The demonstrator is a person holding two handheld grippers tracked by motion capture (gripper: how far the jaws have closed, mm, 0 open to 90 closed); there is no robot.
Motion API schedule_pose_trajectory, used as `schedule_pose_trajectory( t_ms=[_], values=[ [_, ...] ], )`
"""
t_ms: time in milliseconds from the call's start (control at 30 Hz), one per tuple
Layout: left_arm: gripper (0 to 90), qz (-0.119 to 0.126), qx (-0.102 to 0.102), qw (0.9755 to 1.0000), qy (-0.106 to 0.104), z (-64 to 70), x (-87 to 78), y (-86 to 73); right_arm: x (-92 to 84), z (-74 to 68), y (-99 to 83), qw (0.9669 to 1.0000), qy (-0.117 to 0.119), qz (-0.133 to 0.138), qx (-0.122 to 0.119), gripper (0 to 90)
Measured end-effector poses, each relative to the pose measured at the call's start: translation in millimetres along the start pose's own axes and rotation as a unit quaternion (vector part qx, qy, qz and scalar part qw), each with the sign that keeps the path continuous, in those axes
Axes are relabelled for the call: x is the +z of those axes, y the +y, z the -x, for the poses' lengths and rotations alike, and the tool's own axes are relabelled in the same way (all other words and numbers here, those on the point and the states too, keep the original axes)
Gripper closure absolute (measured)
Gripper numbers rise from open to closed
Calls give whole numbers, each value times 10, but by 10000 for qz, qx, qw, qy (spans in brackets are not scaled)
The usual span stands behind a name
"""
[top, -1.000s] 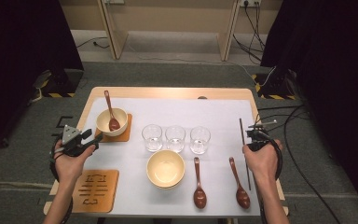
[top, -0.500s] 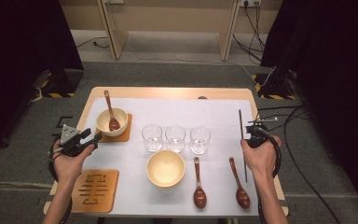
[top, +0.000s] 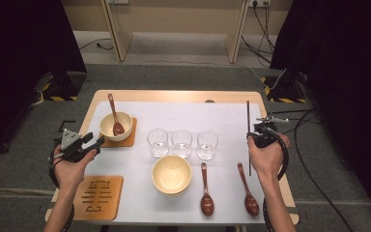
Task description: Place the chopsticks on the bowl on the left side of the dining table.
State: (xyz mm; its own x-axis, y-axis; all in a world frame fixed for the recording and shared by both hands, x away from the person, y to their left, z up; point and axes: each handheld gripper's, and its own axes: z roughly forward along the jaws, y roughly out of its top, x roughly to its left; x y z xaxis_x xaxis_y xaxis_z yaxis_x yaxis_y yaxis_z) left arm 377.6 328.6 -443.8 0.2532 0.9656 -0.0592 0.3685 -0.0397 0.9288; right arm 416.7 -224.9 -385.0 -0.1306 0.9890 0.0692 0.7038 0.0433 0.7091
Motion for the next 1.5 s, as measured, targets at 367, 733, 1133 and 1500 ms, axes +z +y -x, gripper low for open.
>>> schedule_pose_trajectory(
  t_ms=[367, 733, 1133, 1500],
  values=[
    [483, 24, -3, 10000, -8, 5, -13, 8, -15, -54, 52, 9976, 108, 684, -69, 854],
    [485, 65, -9, 10000, 3, 3, -25, 19, -2, -105, 97, 9928, 110, 1190, -122, 854],
    [485, 105, 8, 9999, 4, 10, -47, 34, 36, -174, 153, 9876, 145, 1548, -223, 854],
    [485, 148, 15, 9999, -4, 16, -70, 49, 87, -250, 201, 9846, 151, 1719, -275, 854]
  ],
)
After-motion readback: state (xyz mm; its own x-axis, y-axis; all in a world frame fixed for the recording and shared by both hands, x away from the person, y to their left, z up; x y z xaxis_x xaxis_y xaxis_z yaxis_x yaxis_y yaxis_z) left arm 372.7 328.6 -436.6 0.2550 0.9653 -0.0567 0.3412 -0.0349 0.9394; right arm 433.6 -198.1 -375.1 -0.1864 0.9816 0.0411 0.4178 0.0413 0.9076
